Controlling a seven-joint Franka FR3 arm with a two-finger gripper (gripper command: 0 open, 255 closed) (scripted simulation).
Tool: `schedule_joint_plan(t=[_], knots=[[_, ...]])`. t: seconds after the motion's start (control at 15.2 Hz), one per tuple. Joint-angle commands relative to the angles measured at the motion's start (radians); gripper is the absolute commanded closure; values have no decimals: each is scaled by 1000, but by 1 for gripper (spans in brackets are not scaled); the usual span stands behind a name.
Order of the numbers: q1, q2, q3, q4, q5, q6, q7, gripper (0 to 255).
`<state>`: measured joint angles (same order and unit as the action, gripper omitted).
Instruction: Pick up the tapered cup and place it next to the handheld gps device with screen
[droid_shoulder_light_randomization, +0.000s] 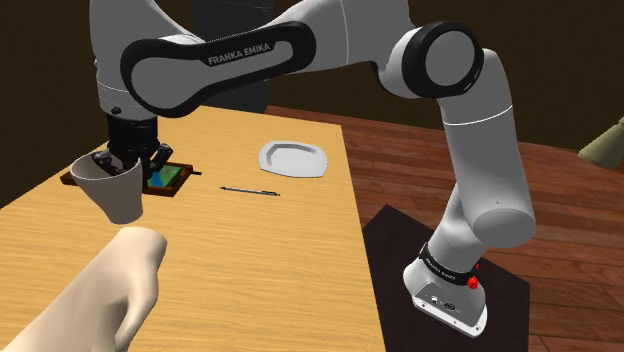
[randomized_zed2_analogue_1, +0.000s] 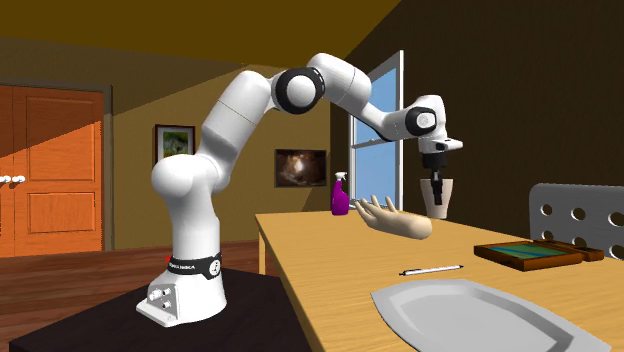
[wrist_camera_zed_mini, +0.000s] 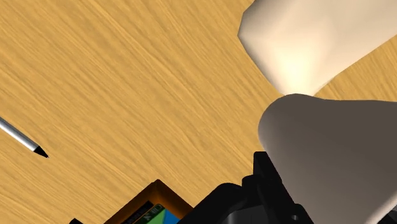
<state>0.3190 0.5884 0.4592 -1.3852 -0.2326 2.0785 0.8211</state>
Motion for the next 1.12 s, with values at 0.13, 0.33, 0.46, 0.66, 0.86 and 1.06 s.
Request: schedule_joint_plan(t=[0.13, 0.33, 0.46, 0.66, 0.86, 1.06], knots=[[1, 30, -2, -18, 2, -4, -2, 0], [9, 40, -3, -5, -2, -7, 3, 0], [3, 11, 4, 16, 11, -55, -5, 0], [0, -11, 10, 42, 21, -102, -11, 0], [0, -11, 10, 42, 21, -102, -11, 0], [0, -11, 10, 42, 21, -102, -11, 0]])
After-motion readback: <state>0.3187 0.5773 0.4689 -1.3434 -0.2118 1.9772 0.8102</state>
